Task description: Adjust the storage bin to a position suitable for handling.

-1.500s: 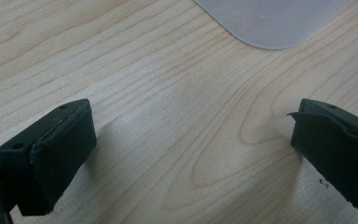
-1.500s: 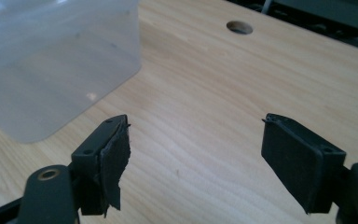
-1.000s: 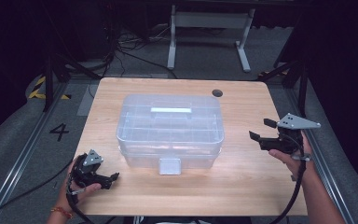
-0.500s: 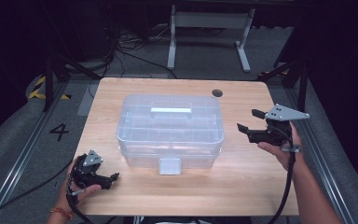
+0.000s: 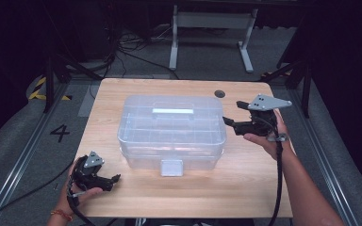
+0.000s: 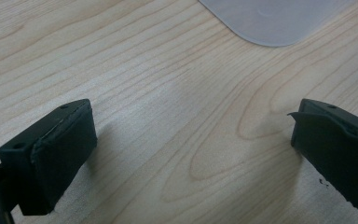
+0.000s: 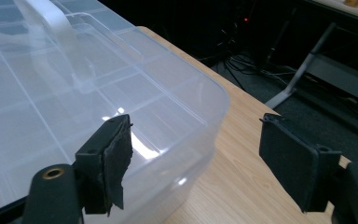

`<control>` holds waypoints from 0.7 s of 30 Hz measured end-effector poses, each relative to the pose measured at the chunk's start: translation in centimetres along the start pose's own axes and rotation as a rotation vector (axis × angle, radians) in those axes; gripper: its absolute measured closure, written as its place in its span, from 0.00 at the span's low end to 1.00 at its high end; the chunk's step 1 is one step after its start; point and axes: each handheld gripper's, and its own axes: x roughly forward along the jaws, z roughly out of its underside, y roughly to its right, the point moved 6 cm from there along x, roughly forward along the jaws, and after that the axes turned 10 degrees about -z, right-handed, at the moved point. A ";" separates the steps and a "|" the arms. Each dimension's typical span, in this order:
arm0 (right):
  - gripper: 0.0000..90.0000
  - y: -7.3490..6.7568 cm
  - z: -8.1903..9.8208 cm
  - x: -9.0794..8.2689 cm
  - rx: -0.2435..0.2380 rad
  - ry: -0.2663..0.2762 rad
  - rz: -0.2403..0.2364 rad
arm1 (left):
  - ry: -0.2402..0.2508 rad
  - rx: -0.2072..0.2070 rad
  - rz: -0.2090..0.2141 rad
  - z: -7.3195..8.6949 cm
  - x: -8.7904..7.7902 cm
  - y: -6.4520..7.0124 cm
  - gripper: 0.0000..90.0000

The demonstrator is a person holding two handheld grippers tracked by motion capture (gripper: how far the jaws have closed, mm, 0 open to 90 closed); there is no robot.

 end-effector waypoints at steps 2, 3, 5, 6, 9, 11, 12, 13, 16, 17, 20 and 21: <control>0.29 -0.1 -0.1 0.3 -0.007 -0.005 -0.005 | 0.003 0.000 -0.001 0.0 0.0 0.0 0.01; 0.29 -0.3 -0.2 0.7 -0.008 -0.012 -0.015 | 0.002 0.001 -0.002 0.0 0.0 0.0 0.01; 0.29 -0.5 -0.4 1.1 -0.018 -0.021 -0.024 | 0.000 0.000 0.000 0.0 0.0 0.0 0.01; 0.29 -0.7 -0.5 1.3 -0.019 -0.023 -0.027 | 0.000 0.001 -0.001 0.0 0.0 0.0 0.01; 0.29 -0.9 -0.9 1.8 -0.012 -0.014 -0.041 | 0.000 0.000 0.000 0.0 0.0 0.0 0.01; 0.30 -0.9 -1.1 2.1 -0.015 -0.015 -0.048 | 0.001 0.003 -0.003 0.0 0.0 0.0 0.01; 0.33 -1.0 -1.2 2.2 -0.019 -0.014 -0.051 | 0.001 0.002 -0.002 0.0 0.0 0.0 0.01; 0.36 -1.1 -1.3 2.3 -0.021 -0.014 -0.058 | 0.000 0.000 0.000 0.0 0.0 0.0 0.01; 0.40 -1.6 -1.8 2.7 -0.033 -0.010 -0.100 | 0.003 -0.001 0.000 0.0 0.0 0.0 0.01; 0.41 -1.7 -1.9 2.8 -0.046 -0.011 -0.101 | 0.003 -0.001 0.000 0.0 0.0 0.0 0.01; 0.41 -2.2 -2.3 3.3 -0.054 -0.017 -0.117 | 0.003 0.000 -0.001 0.0 0.0 0.0 0.01; 0.42 -2.4 -2.4 3.4 -0.057 -0.020 -0.120 | 0.003 0.000 -0.001 0.0 0.0 0.0 0.01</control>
